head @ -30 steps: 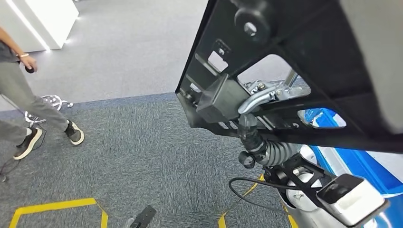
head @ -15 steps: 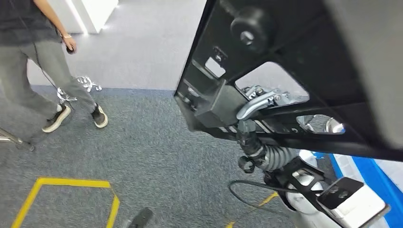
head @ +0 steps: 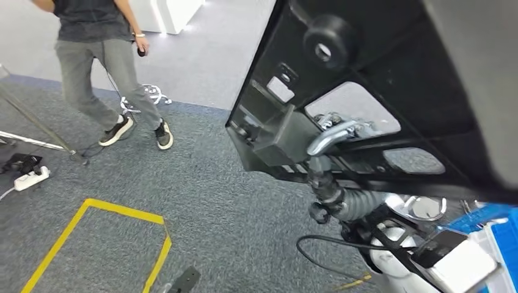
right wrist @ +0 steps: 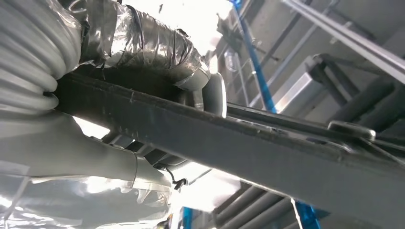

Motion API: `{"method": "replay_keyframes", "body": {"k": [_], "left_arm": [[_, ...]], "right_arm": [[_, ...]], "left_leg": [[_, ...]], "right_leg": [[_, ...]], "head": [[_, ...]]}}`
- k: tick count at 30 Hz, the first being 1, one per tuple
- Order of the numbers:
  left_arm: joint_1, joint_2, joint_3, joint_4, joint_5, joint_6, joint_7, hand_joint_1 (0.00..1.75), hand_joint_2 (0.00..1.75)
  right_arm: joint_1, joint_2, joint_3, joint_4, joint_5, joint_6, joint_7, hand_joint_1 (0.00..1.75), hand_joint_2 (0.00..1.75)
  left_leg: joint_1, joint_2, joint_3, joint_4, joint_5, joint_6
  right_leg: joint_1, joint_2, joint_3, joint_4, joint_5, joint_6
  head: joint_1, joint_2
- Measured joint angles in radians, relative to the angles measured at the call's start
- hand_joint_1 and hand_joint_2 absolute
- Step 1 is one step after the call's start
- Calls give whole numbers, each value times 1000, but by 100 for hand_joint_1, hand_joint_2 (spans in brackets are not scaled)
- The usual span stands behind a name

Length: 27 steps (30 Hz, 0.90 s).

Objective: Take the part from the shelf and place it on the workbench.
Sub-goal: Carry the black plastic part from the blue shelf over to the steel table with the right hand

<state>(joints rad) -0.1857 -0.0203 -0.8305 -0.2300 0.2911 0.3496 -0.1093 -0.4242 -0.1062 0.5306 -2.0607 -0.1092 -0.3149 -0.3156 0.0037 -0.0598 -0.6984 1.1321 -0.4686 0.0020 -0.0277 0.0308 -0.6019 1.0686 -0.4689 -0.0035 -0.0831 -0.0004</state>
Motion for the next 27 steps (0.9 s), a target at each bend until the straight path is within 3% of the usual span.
{"method": "replay_keyframes", "body": {"k": [1,2,3,4,6,8,10,12,14,16,18,19,20,21,23,25,26,27], "left_arm": [[-2,-1,0,0,-1,0,0,0,175],[-4,-1,0,0,-1,0,0,0,175],[-4,-1,0,0,-1,0,1,0,175],[-3,-1,0,0,-1,0,1,0,175],[-1,-1,0,0,-1,0,2,0,175],[-3,0,0,0,-1,0,2,0,175],[-6,1,0,0,-1,0,2,0,175],[-4,3,0,0,-1,1,2,0,175],[-1,3,0,0,-1,1,4,0,175],[-3,2,0,0,-1,1,8,0,175],[-6,1,0,0,-1,1,11,0,175],[-5,1,0,0,-1,1,13,0,175],[-4,0,0,0,-1,1,16,0,175],[-3,0,0,0,0,0,18,0,175],[-3,1,0,0,2,0,21,0,175],[-5,1,0,0,5,0,22,0,175],[-4,1,0,0,6,-1,23,0,175],[-3,2,0,0,8,-1,23,0,175]], "right_arm": [[1,0,0,0,0,0,0,175,175],[1,0,0,0,-1,0,0,175,175],[2,0,0,0,-2,0,0,175,175],[2,0,0,0,-2,0,0,175,175],[2,0,0,0,-4,0,0,175,175],[2,0,0,0,-4,0,-1,175,175],[2,1,0,0,-4,0,-2,175,175],[2,1,0,0,-4,0,-3,175,175],[2,1,0,0,-4,0,-3,175,175],[1,1,0,0,-4,-1,-4,175,175],[6,1,0,0,-4,-3,-5,175,175],[8,0,0,0,-4,-4,-5,175,175],[9,0,0,0,-4,-4,-5,175,175],[9,0,0,0,-3,-4,-6,175,175],[9,0,0,0,-3,-3,-6,175,175],[8,0,0,0,-3,-3,-8,175,175],[7,0,0,-1,-3,-3,-8,175,175],[6,1,0,-1,-3,-3,-8,175,175]], "left_leg": [[0,29,-32,60,-25,-5],[3,43,-66,121,-46,-7],[4,50,-93,167,-58,-9],[5,53,-103,179,-52,-8],[2,60,-62,97,2,2],[-11,99,6,-33,45,23],[-26,123,34,-89,47,40],[-27,104,42,-104,51,49],[-19,83,63,-132,62,54],[-14,63,78,-148,68,60],[-13,39,79,-146,66,64],[-12,25,79,-143,64,63],[-11,11,79,-139,61,61],[-9,-5,79,-132,56,57],[-5,-34,73,-110,44,45],[-1,-57,59,-92,37,32],[1,-68,52,-89,37,25],[3,-77,48,-90,39,19]], "right_leg": [[3,-14,2,-1,-2,-4],[5,-29,2,-1,-3,-7],[8,-43,3,-1,-5,-9],[10,-56,4,-1,-7,-10],[13,-80,8,-1,-11,-10],[16,-102,16,-3,-16,-7],[16,-121,21,-9,-19,2],[16,-136,31,-20,-21,12],[16,-113,36,-8,-36,20],[15,-63,-4,81,-83,23],[15,-41,-72,198,-124,27],[14,-38,-92,224,-122,29],[11,-36,-95,213,-100,32],[8,-32,-80,167,-62,35],[-2,3,-31,47,-2,41],[-6,39,-8,-4,6,38],[-4,44,-7,-6,1,32],[-3,34,-6,-5,2,24]], "head": [[-4,0],[-5,0],[-5,0],[-5,0],[-5,0],[-4,0],[-4,0],[-4,0],[-2,0],[3,0],[5,0],[6,0],[6,0],[6,0],[8,0],[10,0],[11,0],[12,0]]}}
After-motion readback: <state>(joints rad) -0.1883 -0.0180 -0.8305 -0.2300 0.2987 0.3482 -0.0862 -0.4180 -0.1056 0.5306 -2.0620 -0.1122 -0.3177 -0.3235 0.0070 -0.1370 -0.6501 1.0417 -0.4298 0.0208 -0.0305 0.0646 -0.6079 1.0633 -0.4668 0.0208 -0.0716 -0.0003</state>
